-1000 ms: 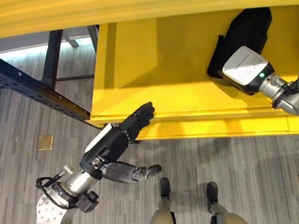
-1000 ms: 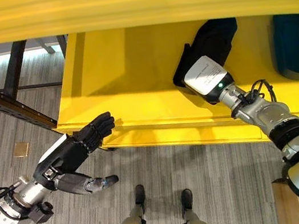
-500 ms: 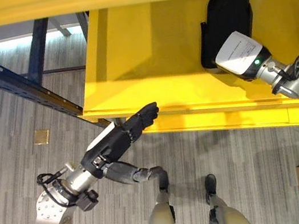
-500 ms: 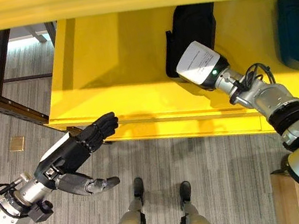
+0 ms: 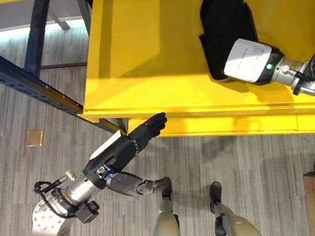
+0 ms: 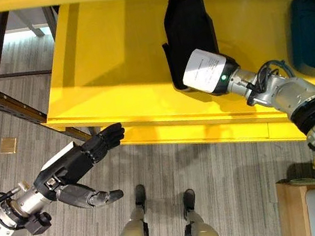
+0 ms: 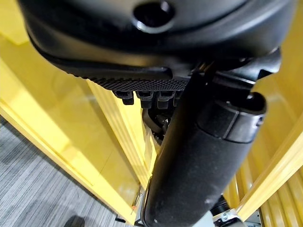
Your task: Move parts from the plastic box to the shelf.
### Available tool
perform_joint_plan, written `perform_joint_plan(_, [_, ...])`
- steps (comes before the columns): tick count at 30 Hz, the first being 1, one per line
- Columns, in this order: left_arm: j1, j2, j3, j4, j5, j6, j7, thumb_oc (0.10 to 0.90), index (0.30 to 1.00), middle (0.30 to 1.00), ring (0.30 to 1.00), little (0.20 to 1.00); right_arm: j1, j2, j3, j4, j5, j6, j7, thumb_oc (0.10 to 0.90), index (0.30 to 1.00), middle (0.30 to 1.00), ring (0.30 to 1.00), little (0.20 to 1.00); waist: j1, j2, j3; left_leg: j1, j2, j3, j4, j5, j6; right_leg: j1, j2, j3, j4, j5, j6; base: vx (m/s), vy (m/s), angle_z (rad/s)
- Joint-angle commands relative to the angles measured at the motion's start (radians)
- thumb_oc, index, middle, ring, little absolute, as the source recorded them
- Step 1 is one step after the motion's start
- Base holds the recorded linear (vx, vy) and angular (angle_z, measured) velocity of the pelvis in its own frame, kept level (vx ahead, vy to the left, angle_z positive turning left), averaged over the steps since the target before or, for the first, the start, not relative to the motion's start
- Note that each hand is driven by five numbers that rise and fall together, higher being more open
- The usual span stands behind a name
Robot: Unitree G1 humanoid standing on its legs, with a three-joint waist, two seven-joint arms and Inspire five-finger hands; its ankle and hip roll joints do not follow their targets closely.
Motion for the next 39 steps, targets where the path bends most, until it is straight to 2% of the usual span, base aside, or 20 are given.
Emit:
perform_joint_plan(1, [-0.043, -0.004, 0.005, -0.084, -0.096, -0.092, -0.003, 0.900, 1.000, 1.000, 1.000, 1.000, -0.004, -0.083, 0.088, 0.006, -0.044, -0.012, 0.019, 0.400, 0.300, 0.300, 0.300, 0.300, 0.006, -0.042, -0.030, -0.035, 0.072, -0.003, 0.112, -0.025, -0.048, -0.026, -0.031, -0.078, 0.036, -0.055, 0.022, 0.01, -0.033, 0.00])
perform_joint_plan(4, [-0.051, 0.000, 0.003, -0.080, -0.090, -0.086, -0.009, 0.900, 1.000, 1.000, 1.000, 1.000, -0.015, -0.084, 0.085, 0.028, -0.047, -0.020, 0.022, 0.400, 0.300, 0.300, 0.300, 0.300, 0.006, -0.046, -0.030, -0.038, 0.073, -0.001, 0.122, -0.029, -0.048, -0.028, -0.030, -0.077, 0.039, -0.055, 0.021, 0.00, -0.012, 0.00])
perform_joint_plan(10, [-0.033, 0.005, 0.014, -0.084, -0.099, -0.089, -0.010, 0.900, 1.000, 1.000, 1.000, 1.000, -0.001, -0.119, 0.069, -0.010, 0.093, 0.048, 0.127, 0.400, 0.300, 0.300, 0.300, 0.300, -0.006, -0.046, -0.032, -0.040, 0.071, 0.003, 0.133, -0.032, -0.047, -0.028, -0.029, -0.069, 0.042, -0.058, 0.020, 0.00, 0.002, -0.01])
perform_joint_plan(14, [-0.040, 0.003, 0.013, -0.086, -0.103, -0.082, -0.002, 0.900, 1.000, 1.000, 1.000, 1.000, 0.018, -0.119, 0.044, -0.015, 0.054, 0.066, 0.114, 0.400, 0.300, 0.300, 0.300, 0.300, -0.012, -0.039, -0.031, -0.043, 0.068, 0.004, 0.137, -0.037, -0.044, -0.033, -0.033, -0.066, 0.049, -0.059, 0.021, 0.01, 0.022, -0.06])
perform_joint_plan(15, [-0.046, 0.002, 0.010, -0.086, -0.111, -0.069, -0.009, 0.900, 1.000, 1.000, 1.000, 1.000, 0.015, -0.115, 0.037, -0.014, 0.042, 0.073, 0.115, 0.818, 0.885, 0.885, 0.885, 0.885, -0.013, -0.037, -0.030, -0.045, 0.067, 0.005, 0.141, -0.038, -0.044, -0.035, -0.034, -0.065, 0.052, -0.060, 0.021, 0.00, 0.046, -0.10])
perform_joint_plan(16, [-0.045, -0.002, 0.008, -0.091, -0.117, -0.064, -0.025, 0.900, 1.000, 1.000, 1.000, 1.000, 0.015, -0.114, 0.030, -0.018, 0.027, 0.088, 0.096, 0.900, 1.000, 1.000, 1.000, 1.000, -0.015, -0.032, -0.027, -0.047, 0.066, 0.005, 0.146, -0.039, -0.042, -0.038, -0.036, -0.064, 0.058, -0.062, 0.020, 0.00, 0.036, -0.07])
perform_joint_plan(31, [-0.026, -0.009, 0.011, -0.116, -0.132, -0.065, -0.043, 0.900, 1.000, 1.000, 1.000, 1.000, 0.013, -0.112, 0.025, -0.032, 0.017, 0.096, 0.194, 0.900, 1.000, 1.000, 1.000, 1.000, -0.012, -0.013, -0.034, -0.042, 0.053, 0.007, 0.148, -0.042, -0.036, -0.040, -0.048, -0.069, 0.074, -0.071, 0.023, 0.01, 0.026, 0.00])
perform_joint_plan(33, [-0.024, -0.009, 0.011, -0.115, -0.139, -0.068, -0.050, 0.900, 1.000, 1.000, 1.000, 1.000, 0.015, -0.111, 0.031, -0.029, 0.059, 0.120, 0.223, 0.900, 1.000, 1.000, 1.000, 1.000, -0.011, -0.012, -0.034, -0.041, 0.053, 0.008, 0.147, -0.040, -0.036, -0.040, -0.050, -0.068, 0.075, -0.072, 0.023, 0.00, 0.000, 0.00])
perform_joint_plan(36, [-0.018, -0.013, 0.014, -0.122, -0.133, -0.062, -0.050, 0.900, 1.000, 1.000, 1.000, 1.000, 0.028, -0.110, 0.019, -0.030, 0.067, 0.117, 0.235, 0.900, 1.000, 1.000, 1.000, 1.000, -0.011, -0.011, -0.037, -0.036, 0.051, 0.008, 0.143, -0.042, -0.035, -0.036, -0.051, -0.069, 0.072, -0.072, 0.023, 0.00, 0.000, 0.00])
perform_joint_plan(39, [-0.016, -0.017, 0.012, -0.125, -0.126, -0.062, -0.046, 0.900, 1.000, 1.000, 1.000, 1.000, 0.055, -0.104, 0.005, -0.033, 0.164, 0.161, 0.256, 0.900, 1.000, 1.000, 1.000, 1.000, -0.012, -0.009, -0.038, -0.031, 0.052, 0.008, 0.139, -0.040, -0.034, -0.034, -0.052, -0.070, 0.073, -0.072, 0.024, 0.00, 0.000, 0.00])
